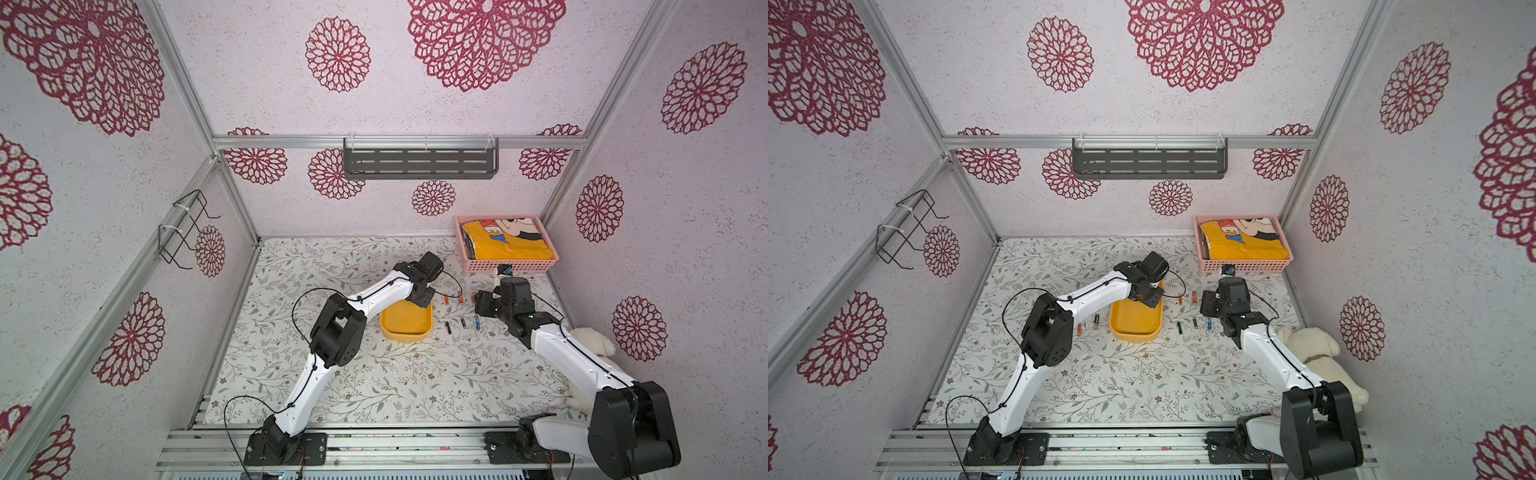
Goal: Take the batteries out of the storage box
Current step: Pick up the battery from the storage box.
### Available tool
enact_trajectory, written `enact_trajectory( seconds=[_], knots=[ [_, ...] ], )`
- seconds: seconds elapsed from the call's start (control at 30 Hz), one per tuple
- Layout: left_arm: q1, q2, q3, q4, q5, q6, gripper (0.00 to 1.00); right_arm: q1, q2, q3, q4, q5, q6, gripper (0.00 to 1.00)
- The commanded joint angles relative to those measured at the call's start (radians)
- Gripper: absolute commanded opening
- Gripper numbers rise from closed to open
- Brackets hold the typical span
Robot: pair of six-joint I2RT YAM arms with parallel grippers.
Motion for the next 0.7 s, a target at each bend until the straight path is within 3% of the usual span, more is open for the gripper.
enact_trajectory(
  seconds=[0.0,0.43,0.57,0.67],
  knots=[
    [0.025,0.034,0.038,0.036,0.074,0.070,0.35,-0.007,0.000,-0.013,0.023,-0.018,0.018,0.62],
    [0.036,0.144,0.096,0.064,0.104,0.138,0.34,-0.006,-0.019,-0.021,0.023,-0.022,0.019,0.63],
    [0.039,0.171,0.102,0.054,0.084,0.138,0.27,-0.007,-0.030,-0.021,0.021,-0.019,0.019,0.63],
    [0.039,0.181,0.085,0.053,0.054,0.135,0.16,-0.006,-0.037,-0.020,0.020,-0.019,0.020,0.63]
  ],
)
